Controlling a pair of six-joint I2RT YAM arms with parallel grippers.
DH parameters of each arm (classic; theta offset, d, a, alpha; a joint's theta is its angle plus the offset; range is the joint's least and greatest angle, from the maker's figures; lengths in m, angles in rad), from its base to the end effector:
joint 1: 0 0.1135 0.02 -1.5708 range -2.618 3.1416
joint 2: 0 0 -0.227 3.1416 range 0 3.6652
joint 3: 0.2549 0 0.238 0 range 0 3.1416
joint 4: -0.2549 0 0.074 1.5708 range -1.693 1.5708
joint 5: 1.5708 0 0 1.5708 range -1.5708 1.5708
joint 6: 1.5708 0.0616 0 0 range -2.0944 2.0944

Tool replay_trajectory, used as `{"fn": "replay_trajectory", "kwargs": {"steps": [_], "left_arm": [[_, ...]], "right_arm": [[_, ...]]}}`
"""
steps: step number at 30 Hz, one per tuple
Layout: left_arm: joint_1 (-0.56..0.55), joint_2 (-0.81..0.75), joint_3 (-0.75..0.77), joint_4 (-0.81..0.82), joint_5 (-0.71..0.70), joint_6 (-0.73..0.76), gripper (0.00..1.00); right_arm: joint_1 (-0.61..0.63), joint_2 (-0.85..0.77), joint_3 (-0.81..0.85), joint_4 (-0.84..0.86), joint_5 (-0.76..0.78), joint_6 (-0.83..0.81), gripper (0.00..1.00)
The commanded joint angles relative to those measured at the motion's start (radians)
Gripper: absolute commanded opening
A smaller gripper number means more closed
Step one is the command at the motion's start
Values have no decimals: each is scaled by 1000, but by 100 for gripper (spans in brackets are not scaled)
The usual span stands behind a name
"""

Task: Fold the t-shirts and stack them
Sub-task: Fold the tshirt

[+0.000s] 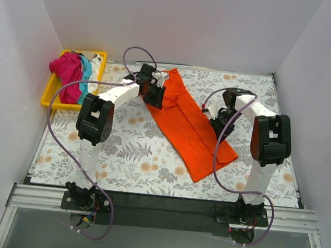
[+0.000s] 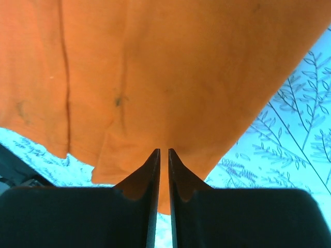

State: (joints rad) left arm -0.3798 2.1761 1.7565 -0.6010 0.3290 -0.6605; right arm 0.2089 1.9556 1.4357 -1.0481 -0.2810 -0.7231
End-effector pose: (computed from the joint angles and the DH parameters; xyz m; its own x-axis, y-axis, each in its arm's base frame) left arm 0.4134 -0.1865 0.1484 -0.9367 -0.2512 -0.2439 -0.0847 0.8385 -0.5383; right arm 0.3244 0.0862 0.1284 -0.6011 -0.7773 -0.1856 -0.7973 0.5674 0.2061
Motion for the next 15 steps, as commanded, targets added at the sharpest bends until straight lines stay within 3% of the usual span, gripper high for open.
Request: {"fn": "replay_trajectory", "kwargs": {"steps": [1, 6, 9, 15], "left_arm": [[9, -6, -26, 17, -1, -60, 26], [9, 77, 50, 3, -34, -45, 25], [21, 174, 135, -25, -28, -24, 25], [55, 356, 443, -92, 38, 41, 26]], "right_arm": [[9, 23, -30, 25, 20, -13, 14], [20, 17, -124, 68, -6, 13, 11], [52, 12, -184, 74, -98, 56, 10], [201, 57, -218, 111, -205, 138, 10]]}}
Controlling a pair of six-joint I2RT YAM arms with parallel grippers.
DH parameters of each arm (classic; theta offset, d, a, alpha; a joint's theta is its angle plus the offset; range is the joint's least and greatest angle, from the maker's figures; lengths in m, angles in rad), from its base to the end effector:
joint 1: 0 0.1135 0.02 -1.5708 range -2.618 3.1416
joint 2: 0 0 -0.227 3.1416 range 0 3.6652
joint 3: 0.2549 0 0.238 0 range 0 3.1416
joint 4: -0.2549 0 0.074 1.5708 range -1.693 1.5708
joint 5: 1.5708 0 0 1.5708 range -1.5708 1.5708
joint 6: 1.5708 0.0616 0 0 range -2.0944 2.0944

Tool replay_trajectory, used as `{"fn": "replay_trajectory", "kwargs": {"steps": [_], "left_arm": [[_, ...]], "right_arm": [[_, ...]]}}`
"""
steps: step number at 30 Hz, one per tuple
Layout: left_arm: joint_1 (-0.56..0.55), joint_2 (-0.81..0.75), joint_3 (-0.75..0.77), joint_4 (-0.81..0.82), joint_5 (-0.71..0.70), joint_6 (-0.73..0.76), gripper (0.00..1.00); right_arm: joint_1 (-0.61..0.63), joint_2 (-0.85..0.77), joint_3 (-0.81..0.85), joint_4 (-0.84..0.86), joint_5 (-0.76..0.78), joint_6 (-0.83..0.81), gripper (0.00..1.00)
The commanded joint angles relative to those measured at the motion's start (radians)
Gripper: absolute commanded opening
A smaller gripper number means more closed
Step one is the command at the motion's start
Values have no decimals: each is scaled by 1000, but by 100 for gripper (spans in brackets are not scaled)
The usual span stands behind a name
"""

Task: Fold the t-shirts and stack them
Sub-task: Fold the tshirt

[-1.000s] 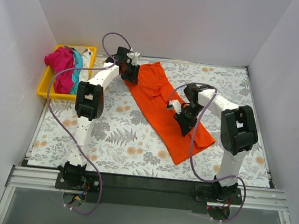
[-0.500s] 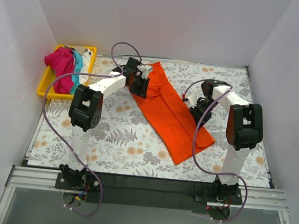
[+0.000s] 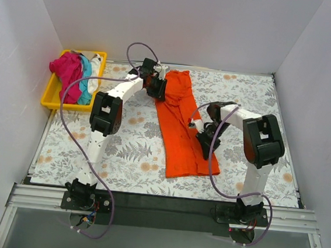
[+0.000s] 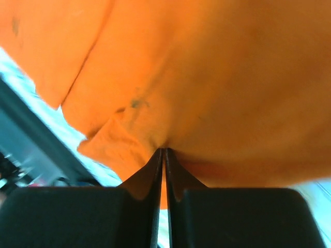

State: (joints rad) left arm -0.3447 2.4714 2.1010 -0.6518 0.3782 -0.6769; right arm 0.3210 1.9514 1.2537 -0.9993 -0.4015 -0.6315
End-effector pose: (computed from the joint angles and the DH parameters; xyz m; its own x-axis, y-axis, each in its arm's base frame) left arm 0.4655 -0.1913 0.1151 -0.9362 -0.2823 -0.2092 -0.1169 0.8117 -0.5723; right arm 0.2799 0.1184 0.0926 -0.6159 -0.7774 -0.1273 -0.7525 0.5328 0.3872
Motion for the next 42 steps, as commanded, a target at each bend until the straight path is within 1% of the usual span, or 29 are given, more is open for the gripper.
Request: {"fn": "replay_trajectory", "kwargs": {"steps": [1, 3, 7, 10, 11, 12, 13, 14, 16, 17, 19, 21, 23, 24, 25, 27, 28, 29, 30, 31, 32, 33, 34, 36, 37, 39, 40, 41, 42], "left_arm": [[22, 82, 129, -43, -19, 85, 27], [32, 116, 195, -42, -24, 109, 28], [58, 77, 182, -66, 31, 123, 31], [58, -34, 33, -117, 30, 158, 31], [59, -73, -25, -106, 34, 168, 32], [59, -115, -164, -89, 39, 178, 33], [65, -218, -224, -65, 48, 178, 36], [69, -267, -293, 4, 85, 177, 38], [78, -418, -430, 72, 149, 152, 44], [84, -468, -461, 128, 174, 142, 46], [82, -566, -511, 153, 247, 142, 48], [82, -621, -535, 162, 296, 151, 49], [84, -721, -610, 159, 327, 177, 49], [82, -764, -652, 159, 350, 197, 49], [81, -869, -768, 159, 402, 267, 49], [58, -995, -892, 165, 404, 357, 49], [53, -1128, -965, 164, 404, 423, 48], [40, -1196, -1090, 153, 393, 544, 47], [36, -1263, -1160, 144, 389, 616, 47], [35, -1377, -1215, 135, 381, 667, 47], [20, -1426, -1260, 79, 378, 776, 46], [7, -1474, -1333, 43, 384, 815, 46], [-6, -1549, -1363, 11, 387, 844, 46], [-80, -1620, -1453, -39, 387, 888, 46], [-109, -1676, -1486, -39, 384, 892, 46], [-207, -1716, -1557, -17, 357, 861, 46], [-242, -1717, -1573, 4, 335, 837, 46], [-325, -1708, -1585, 41, 309, 812, 44], [-367, -1692, -1596, 62, 245, 786, 43]], "right_arm": [[110, 81, -25, 65, -124, 62, 11], [173, 99, 18, 77, -157, 110, 13], [234, 116, 85, 88, -227, 159, 15], [242, 87, 78, 90, -232, 167, 19], [242, 77, 67, 88, -232, 168, 25], [242, 61, 47, 90, -234, 168, 27], [242, 20, 38, 90, -244, 168, 32], [242, -6, 30, 94, -250, 168, 36], [242, -96, 26, 99, -270, 170, 40], [242, -130, 27, 102, -270, 167, 46], [242, -224, 39, 110, -252, 161, 49], [242, -288, 38, 108, -225, 118, 50], [243, -383, -6, 114, -165, 57, 50], [243, -451, -29, 125, -136, -1, 50], [247, -483, -63, 154, -69, -29, 49], [251, -590, -193, 191, 30, -123, 48], [254, -630, -239, 244, 59, -149, 47], [271, -672, -284, 267, 82, -175, 47], [283, -712, -371, 295, 105, -191, 47], [294, -786, -402, 313, 122, -215, 47], [326, -821, -433, 336, 124, -221, 47], [346, -879, -480, 350, 128, -226, 47], [368, -905, -509, 366, 142, -227, 47], [438, -957, -562, 424, 165, -238, 47], [460, -965, -615, 445, 185, -244, 47], [529, -964, -669, 491, 202, -257, 47], [542, -957, -677, 498, 194, -260, 47], [556, -953, -681, 504, 185, -263, 47], [566, -947, -685, 511, 179, -266, 47]]}}
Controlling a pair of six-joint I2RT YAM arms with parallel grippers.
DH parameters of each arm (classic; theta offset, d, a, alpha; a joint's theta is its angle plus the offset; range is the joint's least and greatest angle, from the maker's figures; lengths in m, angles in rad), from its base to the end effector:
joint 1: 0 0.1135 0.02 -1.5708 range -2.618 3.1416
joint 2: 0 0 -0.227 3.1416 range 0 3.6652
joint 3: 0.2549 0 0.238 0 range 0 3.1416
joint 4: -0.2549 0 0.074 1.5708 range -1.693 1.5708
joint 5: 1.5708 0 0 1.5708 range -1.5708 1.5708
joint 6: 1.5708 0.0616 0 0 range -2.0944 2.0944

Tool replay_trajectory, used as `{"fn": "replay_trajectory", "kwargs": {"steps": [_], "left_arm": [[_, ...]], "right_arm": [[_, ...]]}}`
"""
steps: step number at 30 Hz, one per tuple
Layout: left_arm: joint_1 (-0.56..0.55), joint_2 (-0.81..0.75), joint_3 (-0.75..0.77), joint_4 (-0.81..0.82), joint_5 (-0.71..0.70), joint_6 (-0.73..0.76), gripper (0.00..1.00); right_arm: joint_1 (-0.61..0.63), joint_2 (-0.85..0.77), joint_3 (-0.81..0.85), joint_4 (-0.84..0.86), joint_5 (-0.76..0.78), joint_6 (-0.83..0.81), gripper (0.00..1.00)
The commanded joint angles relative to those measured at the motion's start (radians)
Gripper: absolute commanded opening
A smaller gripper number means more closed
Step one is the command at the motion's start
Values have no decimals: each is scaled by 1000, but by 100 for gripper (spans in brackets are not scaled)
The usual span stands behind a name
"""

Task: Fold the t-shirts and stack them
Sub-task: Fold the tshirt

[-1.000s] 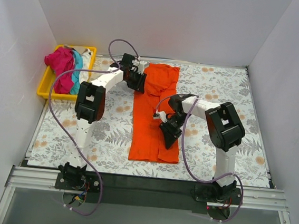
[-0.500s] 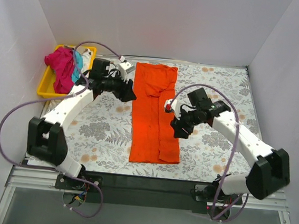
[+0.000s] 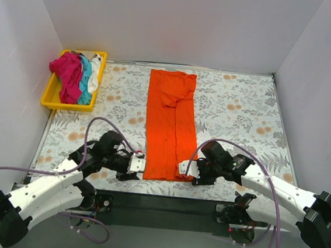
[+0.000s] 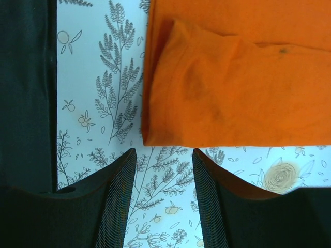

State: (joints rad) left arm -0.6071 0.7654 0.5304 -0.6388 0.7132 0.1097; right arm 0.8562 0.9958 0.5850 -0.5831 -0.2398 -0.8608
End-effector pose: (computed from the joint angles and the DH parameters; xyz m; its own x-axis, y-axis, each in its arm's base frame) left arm 0.1180 -0.1310 0.1830 -0.5410 0.4766 -0.6930 0.8407 0.3313 -0.4284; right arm 0.1231 0.1642 0.1549 0.2628 -0.8212 -0.5065 -0.9501 -0.1290 -0.2839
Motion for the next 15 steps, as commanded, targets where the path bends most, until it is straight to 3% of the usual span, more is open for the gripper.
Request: {"fn": "replay_trajectory", "kwargs": {"steps": [1, 5, 15], "left_arm": [[-144, 55, -39, 69, -121, -48, 42], [-330, 184, -59, 210, -277, -168, 38], [-419, 333, -92, 424, -445, -186, 37]], "right_arm": [[38, 15, -17, 92, 16, -37, 47], [115, 27, -43, 95, 22, -58, 46], [153, 106, -112, 193, 102, -113, 45]]}}
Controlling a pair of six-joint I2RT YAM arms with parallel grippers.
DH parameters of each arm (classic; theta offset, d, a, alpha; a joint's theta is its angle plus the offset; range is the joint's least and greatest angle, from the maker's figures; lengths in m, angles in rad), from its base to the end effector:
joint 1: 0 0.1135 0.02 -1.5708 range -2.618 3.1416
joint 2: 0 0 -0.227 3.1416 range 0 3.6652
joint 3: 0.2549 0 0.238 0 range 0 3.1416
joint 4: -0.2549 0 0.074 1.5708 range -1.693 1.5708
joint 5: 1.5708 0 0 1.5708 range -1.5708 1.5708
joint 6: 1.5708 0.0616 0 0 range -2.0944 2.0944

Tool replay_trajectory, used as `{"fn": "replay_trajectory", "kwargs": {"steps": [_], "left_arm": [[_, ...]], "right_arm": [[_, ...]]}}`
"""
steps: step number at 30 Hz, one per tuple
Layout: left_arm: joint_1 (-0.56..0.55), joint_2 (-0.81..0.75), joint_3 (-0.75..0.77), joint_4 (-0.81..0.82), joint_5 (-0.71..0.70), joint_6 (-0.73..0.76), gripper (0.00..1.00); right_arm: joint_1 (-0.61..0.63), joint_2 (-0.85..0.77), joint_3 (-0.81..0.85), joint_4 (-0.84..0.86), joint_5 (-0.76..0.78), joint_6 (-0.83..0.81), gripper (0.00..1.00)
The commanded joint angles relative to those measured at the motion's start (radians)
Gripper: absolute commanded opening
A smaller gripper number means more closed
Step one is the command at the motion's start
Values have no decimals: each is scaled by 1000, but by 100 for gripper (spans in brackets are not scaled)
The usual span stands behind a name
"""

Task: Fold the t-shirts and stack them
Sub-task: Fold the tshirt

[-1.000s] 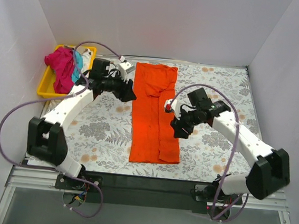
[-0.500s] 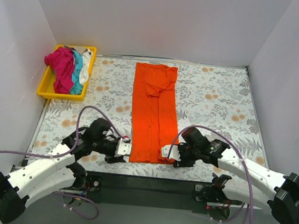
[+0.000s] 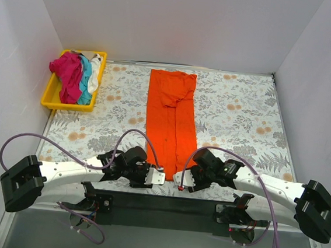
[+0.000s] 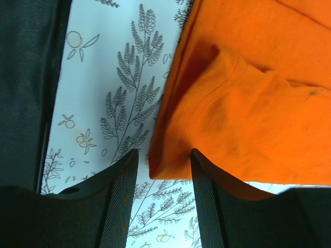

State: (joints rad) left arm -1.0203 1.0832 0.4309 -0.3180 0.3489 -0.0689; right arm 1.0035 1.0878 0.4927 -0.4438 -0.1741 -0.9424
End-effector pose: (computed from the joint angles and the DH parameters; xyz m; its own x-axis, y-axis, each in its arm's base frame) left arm 0.0907 -0.1880 0.1131 -0.4927 0.6790 -0.5443 0.8701 0.3746 -0.3203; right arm 0.1024 0.1805 0.1191 0.4379 -0.7955 -0.4189 -0.8907 -0.3204 -0.3225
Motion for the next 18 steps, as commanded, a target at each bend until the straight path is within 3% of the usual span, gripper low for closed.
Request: {"fn": "replay_trajectory", "kwargs": {"steps": [1, 10, 14, 18], "left_arm": [[-7, 24, 9, 106, -90, -3, 37], [-8, 92, 2, 174, -116, 11, 38], [-8, 116, -18, 172, -107, 24, 32], [-8, 116, -26, 172, -100, 26, 31]], "right_arm": [[6, 15, -25, 60, 44, -35, 45], [7, 69, -52, 100, 48, -75, 42], [9, 80, -60, 102, 44, -78, 39], [14, 29, -68, 100, 51, -73, 54]]}}
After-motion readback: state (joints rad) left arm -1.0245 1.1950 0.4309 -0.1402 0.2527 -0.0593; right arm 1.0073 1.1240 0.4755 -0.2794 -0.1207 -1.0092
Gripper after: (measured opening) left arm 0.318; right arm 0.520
